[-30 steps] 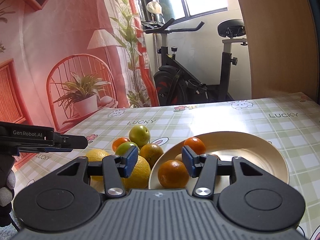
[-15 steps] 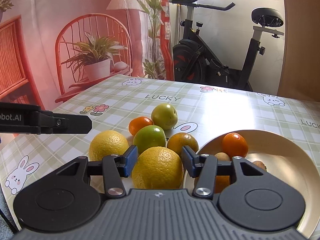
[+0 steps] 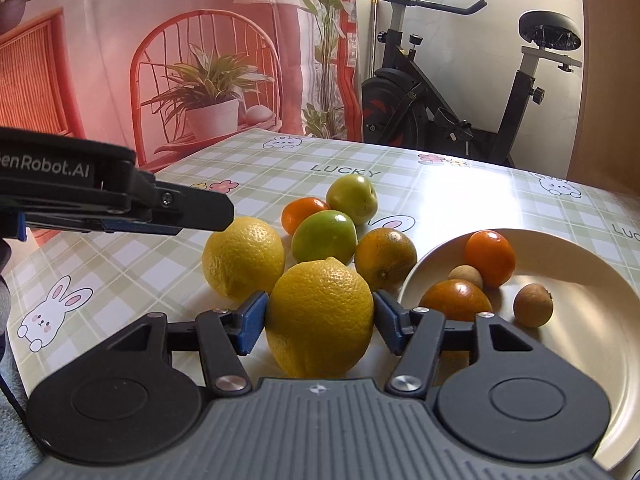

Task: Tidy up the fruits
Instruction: 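Move the left gripper to a large yellow lemon and grasp it, then carry the lemon in the left gripper over the plate and lower it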

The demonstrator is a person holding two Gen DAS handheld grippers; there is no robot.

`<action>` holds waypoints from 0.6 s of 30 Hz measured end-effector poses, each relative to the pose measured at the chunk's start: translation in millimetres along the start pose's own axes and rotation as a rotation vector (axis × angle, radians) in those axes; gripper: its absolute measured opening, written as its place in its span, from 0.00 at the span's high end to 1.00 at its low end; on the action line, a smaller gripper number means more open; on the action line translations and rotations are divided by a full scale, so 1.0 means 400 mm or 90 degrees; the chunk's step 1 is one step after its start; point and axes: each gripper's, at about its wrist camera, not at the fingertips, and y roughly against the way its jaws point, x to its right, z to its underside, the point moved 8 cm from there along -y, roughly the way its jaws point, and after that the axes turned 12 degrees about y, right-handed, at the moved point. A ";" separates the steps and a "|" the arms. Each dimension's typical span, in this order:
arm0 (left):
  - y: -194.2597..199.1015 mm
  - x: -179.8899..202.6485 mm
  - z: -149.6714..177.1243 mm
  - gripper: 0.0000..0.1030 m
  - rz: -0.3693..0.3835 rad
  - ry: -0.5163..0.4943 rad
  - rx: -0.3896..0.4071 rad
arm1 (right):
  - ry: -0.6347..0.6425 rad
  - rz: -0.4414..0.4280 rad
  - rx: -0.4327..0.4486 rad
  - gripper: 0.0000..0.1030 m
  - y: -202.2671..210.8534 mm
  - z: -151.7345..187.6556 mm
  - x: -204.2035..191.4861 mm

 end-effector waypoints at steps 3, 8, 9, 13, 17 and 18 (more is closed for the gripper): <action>-0.012 0.014 0.023 0.48 0.011 -0.005 -0.022 | -0.002 -0.016 -0.001 0.42 0.010 0.017 -0.013; -0.028 0.026 0.049 0.48 0.014 -0.014 -0.049 | -0.012 -0.025 0.003 0.42 0.018 0.022 -0.011; -0.033 0.027 0.055 0.48 0.016 -0.012 -0.056 | -0.015 -0.029 0.004 0.42 0.021 0.024 -0.010; -0.050 0.035 0.081 0.48 0.015 -0.016 -0.080 | -0.004 -0.051 0.006 0.44 0.028 0.028 -0.022; -0.064 0.030 0.078 0.48 0.006 -0.012 -0.080 | 0.003 -0.060 0.009 0.45 0.028 0.028 -0.029; -0.067 0.027 0.074 0.48 0.005 -0.007 -0.079 | -0.001 -0.063 0.011 0.45 0.028 0.028 -0.027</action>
